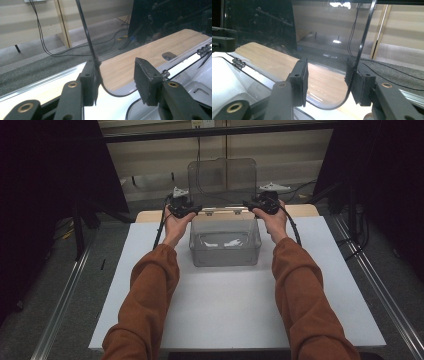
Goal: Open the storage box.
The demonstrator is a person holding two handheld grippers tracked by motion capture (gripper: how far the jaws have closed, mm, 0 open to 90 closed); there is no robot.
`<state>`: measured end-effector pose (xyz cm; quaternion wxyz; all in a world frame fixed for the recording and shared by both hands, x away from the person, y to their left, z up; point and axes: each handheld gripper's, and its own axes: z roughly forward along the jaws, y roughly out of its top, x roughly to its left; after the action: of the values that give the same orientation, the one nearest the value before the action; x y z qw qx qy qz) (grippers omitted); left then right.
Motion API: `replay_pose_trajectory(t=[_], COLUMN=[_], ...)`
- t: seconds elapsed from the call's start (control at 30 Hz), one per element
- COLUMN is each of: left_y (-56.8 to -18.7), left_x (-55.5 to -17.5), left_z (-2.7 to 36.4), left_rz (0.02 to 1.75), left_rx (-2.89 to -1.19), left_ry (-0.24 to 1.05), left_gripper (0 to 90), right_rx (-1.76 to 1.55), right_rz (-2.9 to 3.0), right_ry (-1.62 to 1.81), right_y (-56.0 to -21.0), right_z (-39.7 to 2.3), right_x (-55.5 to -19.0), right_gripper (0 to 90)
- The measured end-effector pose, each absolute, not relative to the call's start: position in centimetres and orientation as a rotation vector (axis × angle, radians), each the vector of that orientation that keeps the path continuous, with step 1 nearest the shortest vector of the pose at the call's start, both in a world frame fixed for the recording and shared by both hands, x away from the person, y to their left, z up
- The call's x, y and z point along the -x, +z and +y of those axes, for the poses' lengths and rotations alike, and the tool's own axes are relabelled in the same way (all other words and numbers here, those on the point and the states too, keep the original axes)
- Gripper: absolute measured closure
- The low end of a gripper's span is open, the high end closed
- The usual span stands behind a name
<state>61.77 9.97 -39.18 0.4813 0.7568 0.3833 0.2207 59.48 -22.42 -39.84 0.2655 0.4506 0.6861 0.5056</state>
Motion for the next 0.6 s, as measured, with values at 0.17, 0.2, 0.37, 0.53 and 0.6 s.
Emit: replay_pose_trajectory(t=[0.17,0.2,0.37,0.53,0.6], left_y=[-39.25,-39.27,-39.48,-39.55,-39.6], left_x=[-61.84,-61.85,-61.91,-61.99,-62.04], left_z=[9.94,9.96,9.77,9.83,9.84], left_rz=[0.937,0.936,0.938,0.949,0.952], left_rx=[-1.853,-1.852,-1.853,-1.851,-1.845], left_ry=[0.534,0.53,0.526,0.507,0.501], left_gripper=[51.8,51.8,47.7,46.7,46.6], right_rx=[-1.227,-1.224,-1.244,-1.258,-1.265], right_rz=[1.856,1.858,1.873,1.871,1.874], right_ry=[1.36,1.358,1.355,1.362,1.364], right_y=[-40.0,-40.03,-40.03,-40.18,-40.17], right_z=[-22.37,-22.34,-22.29,-22.27,-22.3], right_x=[-59.55,-59.58,-59.75,-59.81,-59.89], right_gripper=[51.1,50.7,48.9,48.1,48.2])
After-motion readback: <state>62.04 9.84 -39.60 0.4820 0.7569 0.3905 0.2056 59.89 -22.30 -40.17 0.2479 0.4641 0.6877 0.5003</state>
